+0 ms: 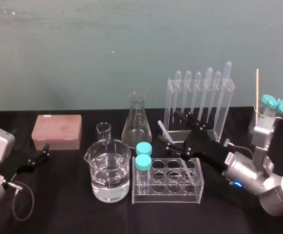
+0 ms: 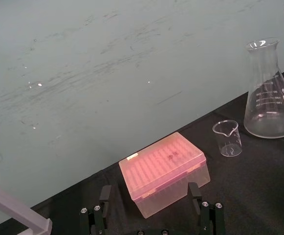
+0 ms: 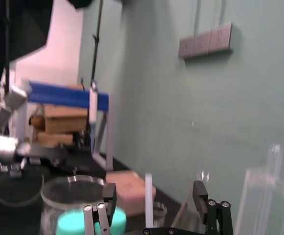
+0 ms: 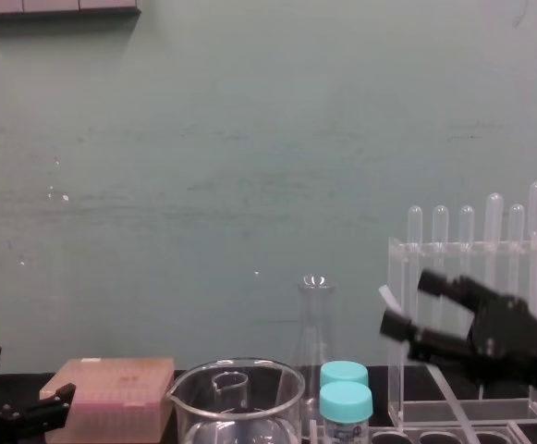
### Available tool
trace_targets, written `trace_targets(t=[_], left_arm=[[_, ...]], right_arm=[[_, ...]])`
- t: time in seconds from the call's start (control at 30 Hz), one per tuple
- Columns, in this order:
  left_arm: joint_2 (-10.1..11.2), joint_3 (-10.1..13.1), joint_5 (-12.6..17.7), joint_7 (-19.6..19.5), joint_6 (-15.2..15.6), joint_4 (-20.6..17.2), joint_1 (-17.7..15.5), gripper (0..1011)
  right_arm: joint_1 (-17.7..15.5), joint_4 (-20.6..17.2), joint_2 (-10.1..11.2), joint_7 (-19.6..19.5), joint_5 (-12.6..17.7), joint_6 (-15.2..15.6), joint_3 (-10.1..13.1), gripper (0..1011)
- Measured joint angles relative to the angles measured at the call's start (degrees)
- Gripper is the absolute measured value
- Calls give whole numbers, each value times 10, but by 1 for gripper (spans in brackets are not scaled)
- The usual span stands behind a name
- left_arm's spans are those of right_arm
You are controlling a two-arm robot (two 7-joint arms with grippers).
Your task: Pick up the stirring rod with one hand, then place it down.
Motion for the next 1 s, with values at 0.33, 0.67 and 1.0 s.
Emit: trace_targets(t=[0.33, 0.67, 1.0], left_arm=[[0, 0, 0, 0, 0, 0, 0, 1000], [0, 0, 0, 0, 0, 0, 0, 1000], [0, 0, 0, 0, 0, 0, 0, 1000]], right_arm=[[-41, -101, 1, -35, 23, -58, 46, 1003], [-95, -152, 2, -270, -142, -27, 126, 1003], [-153, -181, 24, -336, -195, 109, 157, 1003]])
